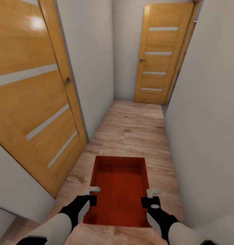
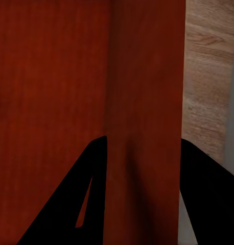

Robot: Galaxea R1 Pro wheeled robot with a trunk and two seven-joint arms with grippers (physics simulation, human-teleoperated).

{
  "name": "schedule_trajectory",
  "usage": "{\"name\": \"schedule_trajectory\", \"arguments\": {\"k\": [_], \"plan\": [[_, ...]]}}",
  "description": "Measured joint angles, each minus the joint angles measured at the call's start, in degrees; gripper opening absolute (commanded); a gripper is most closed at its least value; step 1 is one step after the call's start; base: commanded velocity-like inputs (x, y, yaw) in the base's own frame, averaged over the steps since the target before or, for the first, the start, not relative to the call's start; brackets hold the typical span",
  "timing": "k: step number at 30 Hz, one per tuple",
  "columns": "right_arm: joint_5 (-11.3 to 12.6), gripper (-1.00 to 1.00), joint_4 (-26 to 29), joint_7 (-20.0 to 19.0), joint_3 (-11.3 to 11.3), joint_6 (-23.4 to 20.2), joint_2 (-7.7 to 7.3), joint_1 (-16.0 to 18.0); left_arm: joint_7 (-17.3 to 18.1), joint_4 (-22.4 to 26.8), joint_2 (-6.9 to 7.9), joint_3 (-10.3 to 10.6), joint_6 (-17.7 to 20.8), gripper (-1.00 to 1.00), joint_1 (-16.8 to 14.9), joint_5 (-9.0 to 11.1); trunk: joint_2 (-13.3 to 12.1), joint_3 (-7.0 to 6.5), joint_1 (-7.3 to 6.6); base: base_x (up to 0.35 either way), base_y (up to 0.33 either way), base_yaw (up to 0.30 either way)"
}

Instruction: Move the two storage containers from the living room to the garage. In the garage, place one container on the floor and stack the other container on top of it (either order is fine).

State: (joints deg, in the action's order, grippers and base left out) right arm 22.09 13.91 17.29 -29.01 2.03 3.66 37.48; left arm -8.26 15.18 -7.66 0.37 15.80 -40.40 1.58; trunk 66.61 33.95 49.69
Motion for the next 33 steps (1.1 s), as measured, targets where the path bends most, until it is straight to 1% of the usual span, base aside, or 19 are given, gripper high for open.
{"name": "schedule_trajectory", "arguments": {"k": [18,33], "plan": [[-0.22,-1.00,0.04,0.02,0.17,-0.04,0.05,0.00,0.03,0.04,0.06,0.10,-0.01,-1.00,0.00,0.15,0.00,0.00,0.00,0.323,0.000,-0.006],[-0.51,-1.00,-0.11,0.03,0.39,-0.05,0.14,0.01,0.03,0.02,0.08,0.09,0.06,-1.00,0.01,0.10,0.00,0.00,0.00,0.323,0.000,-0.159]]}}
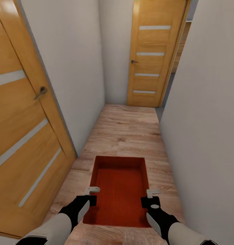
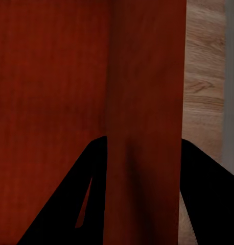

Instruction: Move the two storage containers from the living room to the garage. In the garage, place one container on the floor and stack the other container on top of it (either order is fine).

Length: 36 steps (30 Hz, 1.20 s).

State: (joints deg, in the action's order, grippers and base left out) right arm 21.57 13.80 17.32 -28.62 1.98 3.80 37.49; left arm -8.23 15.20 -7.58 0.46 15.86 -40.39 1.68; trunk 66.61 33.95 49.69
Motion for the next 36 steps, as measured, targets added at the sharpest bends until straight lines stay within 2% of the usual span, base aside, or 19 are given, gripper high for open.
{"name": "schedule_trajectory", "arguments": {"k": [36], "plan": [[0.38,-1.00,0.30,-0.01,-0.31,-0.01,-0.16,0.00,-0.02,0.13,-0.05,-0.05,-0.06,-1.00,0.00,-0.03,0.00,0.00,0.00,0.323,0.000,-0.011]]}}
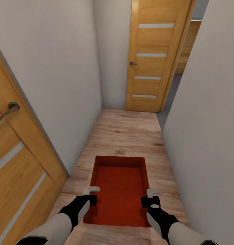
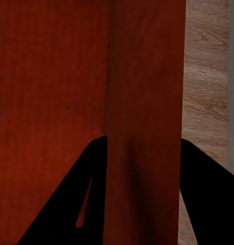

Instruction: Move the two storage containers from the living room to the garage. In the garage, place one container on the floor and stack the other container on top of it (either order is fine).

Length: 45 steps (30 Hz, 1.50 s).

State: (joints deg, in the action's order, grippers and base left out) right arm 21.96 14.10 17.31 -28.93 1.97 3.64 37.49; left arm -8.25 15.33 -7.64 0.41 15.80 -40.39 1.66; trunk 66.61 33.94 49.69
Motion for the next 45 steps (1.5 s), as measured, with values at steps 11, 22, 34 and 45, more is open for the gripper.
{"name": "schedule_trajectory", "arguments": {"k": [11,22,34,45], "plan": [[-0.25,-1.00,-0.04,0.01,0.21,0.02,0.07,0.01,0.02,0.05,0.04,0.07,0.01,-1.00,0.01,0.06,0.00,0.00,0.00,0.323,0.000,0.000],[-0.18,-1.00,-0.11,0.06,0.15,0.06,0.08,0.00,0.02,-0.04,0.04,0.08,-0.01,-1.00,-0.02,0.05,0.00,0.00,0.00,0.323,0.000,-0.147],[0.04,-1.00,0.00,0.03,-0.04,0.01,0.00,0.00,0.01,0.01,0.01,0.03,-0.01,-1.00,0.00,0.03,0.00,0.00,0.00,0.323,0.000,-0.009],[0.02,-1.00,0.00,0.04,-0.04,0.02,0.02,0.00,0.02,0.00,0.03,0.06,-0.01,-1.00,-0.01,0.06,0.00,0.00,0.00,0.323,0.000,0.000]]}}
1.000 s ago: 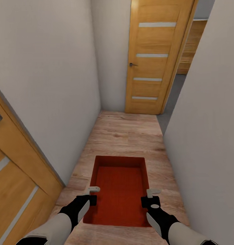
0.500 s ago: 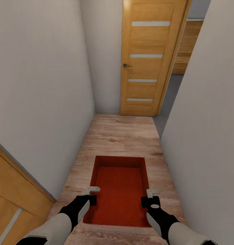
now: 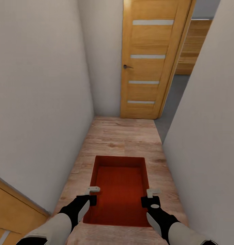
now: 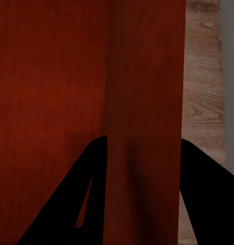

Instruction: Move the two storage containers from the living room to the garage. In the garage, place one container on the floor and stack the other container on top of it (either order is fine).

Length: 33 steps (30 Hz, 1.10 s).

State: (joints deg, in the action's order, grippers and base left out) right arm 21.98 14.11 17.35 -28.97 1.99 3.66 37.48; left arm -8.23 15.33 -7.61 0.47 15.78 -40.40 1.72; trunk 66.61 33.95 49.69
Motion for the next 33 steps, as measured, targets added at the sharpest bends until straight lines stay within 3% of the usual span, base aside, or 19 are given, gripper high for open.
{"name": "schedule_trajectory", "arguments": {"k": [33], "plan": [[0.12,-1.00,0.07,-0.03,-0.11,-0.03,-0.08,0.00,-0.04,0.03,-0.08,-0.16,0.01,-1.00,0.00,-0.21,0.00,0.00,0.00,0.323,0.000,0.000]]}}
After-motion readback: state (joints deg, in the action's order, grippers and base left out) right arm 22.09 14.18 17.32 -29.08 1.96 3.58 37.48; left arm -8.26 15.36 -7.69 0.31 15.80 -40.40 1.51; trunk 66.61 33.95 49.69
